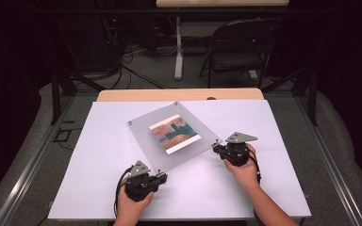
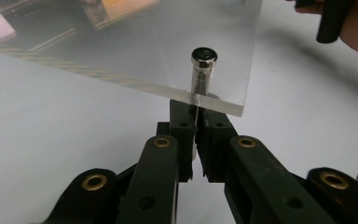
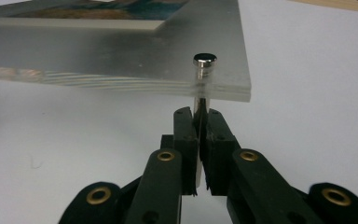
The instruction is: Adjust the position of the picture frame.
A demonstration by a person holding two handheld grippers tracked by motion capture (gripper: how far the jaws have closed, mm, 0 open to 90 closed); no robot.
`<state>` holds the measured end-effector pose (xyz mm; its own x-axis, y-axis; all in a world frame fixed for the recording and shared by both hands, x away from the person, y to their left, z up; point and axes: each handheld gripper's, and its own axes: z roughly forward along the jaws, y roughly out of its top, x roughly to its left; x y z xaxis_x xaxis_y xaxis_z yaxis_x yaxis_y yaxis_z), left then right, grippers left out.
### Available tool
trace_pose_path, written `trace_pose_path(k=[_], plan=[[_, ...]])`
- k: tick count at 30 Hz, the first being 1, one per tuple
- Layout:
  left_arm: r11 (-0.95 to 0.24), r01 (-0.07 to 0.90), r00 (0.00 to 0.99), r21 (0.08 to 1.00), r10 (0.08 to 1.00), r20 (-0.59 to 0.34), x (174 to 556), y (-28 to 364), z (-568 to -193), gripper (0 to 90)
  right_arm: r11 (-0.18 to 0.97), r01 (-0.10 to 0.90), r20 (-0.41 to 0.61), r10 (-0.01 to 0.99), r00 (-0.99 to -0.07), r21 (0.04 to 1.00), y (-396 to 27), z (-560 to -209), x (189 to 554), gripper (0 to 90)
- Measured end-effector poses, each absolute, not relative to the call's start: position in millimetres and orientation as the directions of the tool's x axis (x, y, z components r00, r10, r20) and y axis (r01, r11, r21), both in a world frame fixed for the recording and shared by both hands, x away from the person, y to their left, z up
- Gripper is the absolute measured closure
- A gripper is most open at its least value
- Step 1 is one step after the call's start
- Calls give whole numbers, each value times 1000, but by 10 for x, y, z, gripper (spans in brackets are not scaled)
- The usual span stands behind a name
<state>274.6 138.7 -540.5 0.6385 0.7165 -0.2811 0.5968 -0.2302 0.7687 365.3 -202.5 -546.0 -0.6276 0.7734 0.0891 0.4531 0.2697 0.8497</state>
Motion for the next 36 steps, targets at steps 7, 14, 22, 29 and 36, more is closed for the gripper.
trace_pose_path(k=[7,14,22,29,36], plan=[[-189,603,604,775,743,-290,2887,1583,-5345,853,250,457,118,762,-637,854,-2016,-5378,3435,854],[-156,595,573,789,770,-280,3042,1712,-5327,852,236,451,138,745,-653,861,-1938,-5341,3268,850],[-144,597,559,789,780,-281,3163,1756,-5338,850,243,449,141,733,-665,860,-1892,-5342,3193,845],[-142,599,560,788,778,-286,3250,1681,-5374,849,222,459,147,755,-639,860,-1930,-5364,3271,850],[-149,606,559,782,779,-285,3339,1628,-5405,848,203,477,154,780,-606,855,-1970,-5413,3387,852]])
